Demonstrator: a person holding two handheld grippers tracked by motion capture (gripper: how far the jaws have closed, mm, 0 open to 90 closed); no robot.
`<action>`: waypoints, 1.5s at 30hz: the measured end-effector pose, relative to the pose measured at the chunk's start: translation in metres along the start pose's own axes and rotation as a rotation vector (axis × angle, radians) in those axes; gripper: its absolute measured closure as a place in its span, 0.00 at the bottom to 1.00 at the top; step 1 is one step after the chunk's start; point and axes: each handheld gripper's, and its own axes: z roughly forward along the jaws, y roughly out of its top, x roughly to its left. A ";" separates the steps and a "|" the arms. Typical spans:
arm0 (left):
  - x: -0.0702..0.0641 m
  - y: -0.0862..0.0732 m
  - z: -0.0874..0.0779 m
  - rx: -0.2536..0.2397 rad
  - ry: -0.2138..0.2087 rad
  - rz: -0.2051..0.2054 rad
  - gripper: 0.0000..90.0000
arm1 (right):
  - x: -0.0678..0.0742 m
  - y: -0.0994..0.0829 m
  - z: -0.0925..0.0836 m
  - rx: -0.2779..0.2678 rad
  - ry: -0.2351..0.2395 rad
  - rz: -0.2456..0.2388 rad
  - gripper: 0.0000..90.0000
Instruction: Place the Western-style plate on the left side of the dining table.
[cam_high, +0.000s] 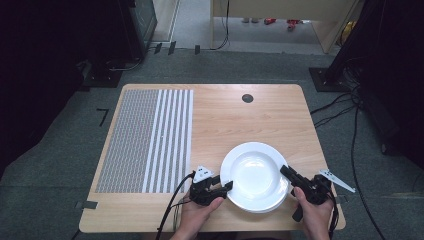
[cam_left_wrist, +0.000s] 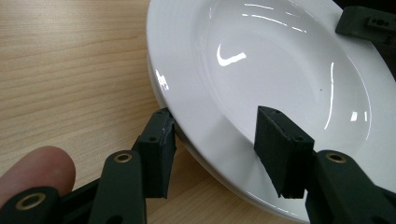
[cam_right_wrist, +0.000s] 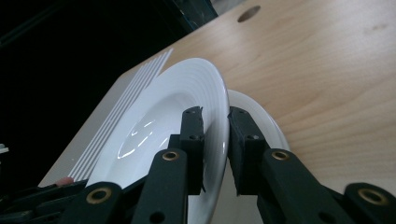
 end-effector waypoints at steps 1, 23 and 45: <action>0.000 0.000 0.000 -0.001 -0.001 0.001 0.54 | 0.000 0.000 0.001 -0.013 0.014 -0.009 0.88; 0.002 0.000 -0.005 -0.066 0.027 -0.012 0.63 | -0.004 -0.005 0.005 -0.024 0.080 0.037 0.89; 0.014 0.006 -0.016 -0.087 0.000 -0.087 0.73 | 0.007 -0.010 0.005 -0.040 0.097 0.052 0.90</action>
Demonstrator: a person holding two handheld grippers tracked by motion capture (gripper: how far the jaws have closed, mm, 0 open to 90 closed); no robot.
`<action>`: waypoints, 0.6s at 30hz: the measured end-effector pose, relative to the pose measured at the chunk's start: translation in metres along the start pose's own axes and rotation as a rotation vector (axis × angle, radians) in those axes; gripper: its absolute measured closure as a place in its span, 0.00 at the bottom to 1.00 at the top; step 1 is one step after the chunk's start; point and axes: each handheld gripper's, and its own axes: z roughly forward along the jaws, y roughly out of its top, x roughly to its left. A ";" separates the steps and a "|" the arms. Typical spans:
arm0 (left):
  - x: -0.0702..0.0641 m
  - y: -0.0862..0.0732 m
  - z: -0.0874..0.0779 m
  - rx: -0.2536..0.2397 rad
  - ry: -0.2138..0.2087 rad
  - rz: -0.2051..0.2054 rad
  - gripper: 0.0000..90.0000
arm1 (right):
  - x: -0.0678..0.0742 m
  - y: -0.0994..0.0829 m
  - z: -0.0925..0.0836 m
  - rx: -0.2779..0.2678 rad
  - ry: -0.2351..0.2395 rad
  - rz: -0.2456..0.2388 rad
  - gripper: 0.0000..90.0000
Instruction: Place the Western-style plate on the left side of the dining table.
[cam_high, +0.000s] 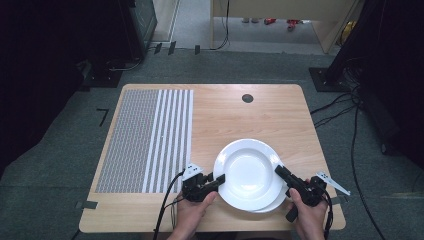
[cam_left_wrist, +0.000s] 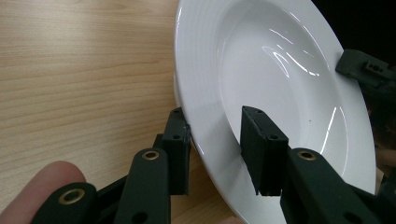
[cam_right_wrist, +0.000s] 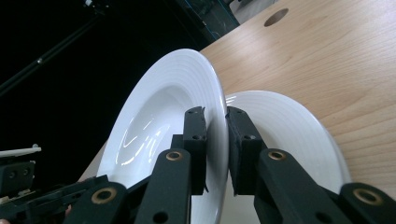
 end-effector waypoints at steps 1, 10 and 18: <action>0.001 0.001 -0.001 0.000 -0.002 -0.005 0.73 | 0.000 0.000 0.000 -0.002 0.002 0.001 0.90; 0.009 0.007 -0.009 -0.011 -0.011 -0.044 0.76 | 0.008 -0.004 0.005 -0.011 0.011 0.011 0.90; 0.017 0.015 -0.021 -0.044 -0.016 -0.069 0.80 | 0.017 -0.008 0.015 -0.017 0.010 0.015 0.89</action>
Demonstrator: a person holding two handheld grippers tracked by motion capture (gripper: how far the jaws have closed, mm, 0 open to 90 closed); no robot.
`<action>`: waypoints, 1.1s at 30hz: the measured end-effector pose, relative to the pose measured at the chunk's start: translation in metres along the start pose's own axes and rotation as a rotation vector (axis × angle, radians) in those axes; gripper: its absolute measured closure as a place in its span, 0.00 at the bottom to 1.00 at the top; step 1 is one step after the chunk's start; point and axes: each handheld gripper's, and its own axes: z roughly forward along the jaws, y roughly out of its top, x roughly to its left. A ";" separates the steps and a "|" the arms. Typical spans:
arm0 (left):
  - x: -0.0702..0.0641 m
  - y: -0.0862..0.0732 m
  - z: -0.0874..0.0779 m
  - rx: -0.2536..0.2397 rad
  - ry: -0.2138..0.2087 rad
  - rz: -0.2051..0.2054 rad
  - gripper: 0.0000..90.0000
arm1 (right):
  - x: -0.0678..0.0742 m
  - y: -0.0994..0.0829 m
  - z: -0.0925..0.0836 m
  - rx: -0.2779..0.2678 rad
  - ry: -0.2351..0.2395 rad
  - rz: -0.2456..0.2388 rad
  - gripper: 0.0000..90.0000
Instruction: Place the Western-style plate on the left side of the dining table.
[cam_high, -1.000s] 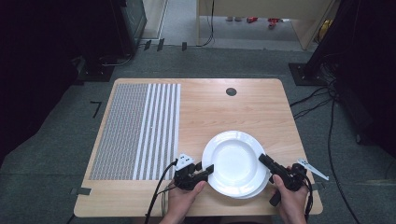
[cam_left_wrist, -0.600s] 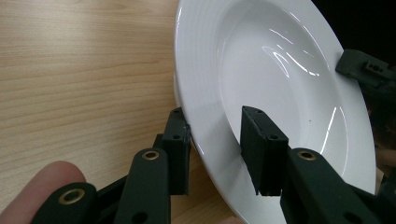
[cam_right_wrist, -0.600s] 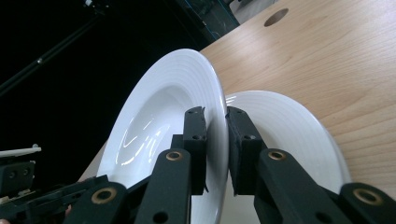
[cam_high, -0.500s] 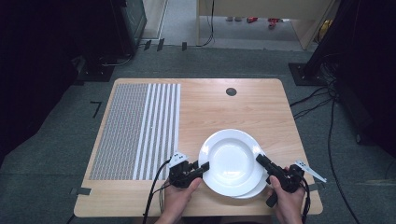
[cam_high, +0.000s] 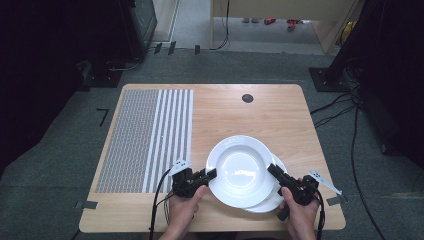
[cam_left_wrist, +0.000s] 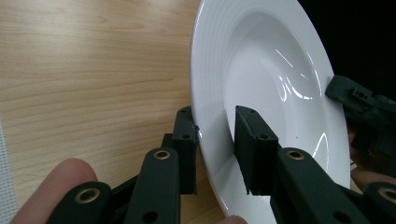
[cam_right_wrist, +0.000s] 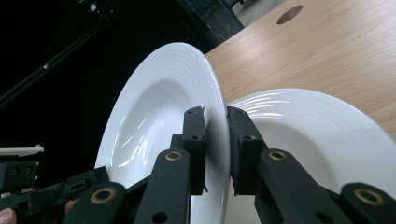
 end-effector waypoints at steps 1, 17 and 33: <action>0.000 0.000 0.000 0.000 0.000 0.000 0.80 | 0.002 0.000 0.001 -0.003 0.001 0.000 0.89; 0.016 0.018 -0.024 -0.018 0.014 -0.024 0.80 | 0.026 0.004 0.030 0.001 0.001 0.004 0.89; 0.046 0.039 -0.057 -0.048 0.038 -0.061 0.80 | 0.060 0.003 0.068 0.015 0.029 -0.008 0.89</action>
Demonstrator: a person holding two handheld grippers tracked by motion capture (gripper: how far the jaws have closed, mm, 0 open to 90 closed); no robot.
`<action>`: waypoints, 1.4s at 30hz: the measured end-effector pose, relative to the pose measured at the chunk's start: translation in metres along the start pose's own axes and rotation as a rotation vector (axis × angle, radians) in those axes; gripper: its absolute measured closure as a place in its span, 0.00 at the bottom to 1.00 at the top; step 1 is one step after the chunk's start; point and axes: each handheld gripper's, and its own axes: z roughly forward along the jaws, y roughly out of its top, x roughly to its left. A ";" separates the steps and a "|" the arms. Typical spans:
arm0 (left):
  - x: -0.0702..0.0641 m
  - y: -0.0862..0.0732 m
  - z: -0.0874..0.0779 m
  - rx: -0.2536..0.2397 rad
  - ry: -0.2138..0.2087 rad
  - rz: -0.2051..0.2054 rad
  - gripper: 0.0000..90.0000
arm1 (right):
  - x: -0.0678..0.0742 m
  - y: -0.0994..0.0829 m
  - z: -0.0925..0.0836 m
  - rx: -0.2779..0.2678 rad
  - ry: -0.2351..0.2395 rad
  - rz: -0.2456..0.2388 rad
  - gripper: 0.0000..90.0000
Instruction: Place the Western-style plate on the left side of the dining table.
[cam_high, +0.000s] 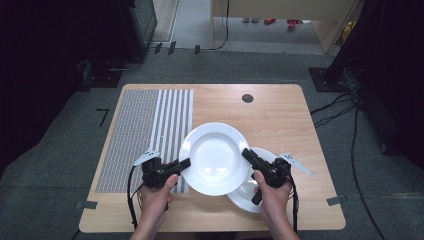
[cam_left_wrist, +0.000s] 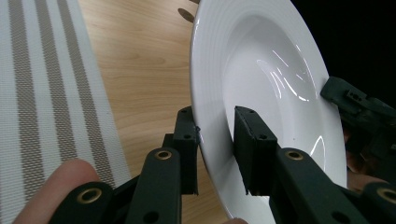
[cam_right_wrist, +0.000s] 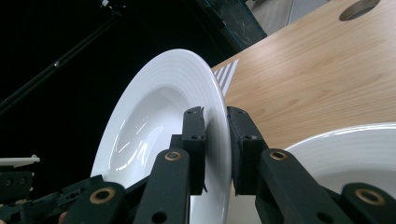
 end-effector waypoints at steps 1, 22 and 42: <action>0.002 0.001 -0.002 -0.001 0.001 -0.001 0.81 | 0.003 -0.001 0.004 0.002 0.002 -0.001 0.89; 0.048 0.026 -0.041 -0.060 0.063 -0.045 0.80 | 0.047 -0.009 0.065 0.049 0.045 -0.026 0.89; 0.086 0.044 -0.071 -0.100 0.129 -0.122 0.80 | 0.080 -0.010 0.124 0.113 0.095 -0.044 0.90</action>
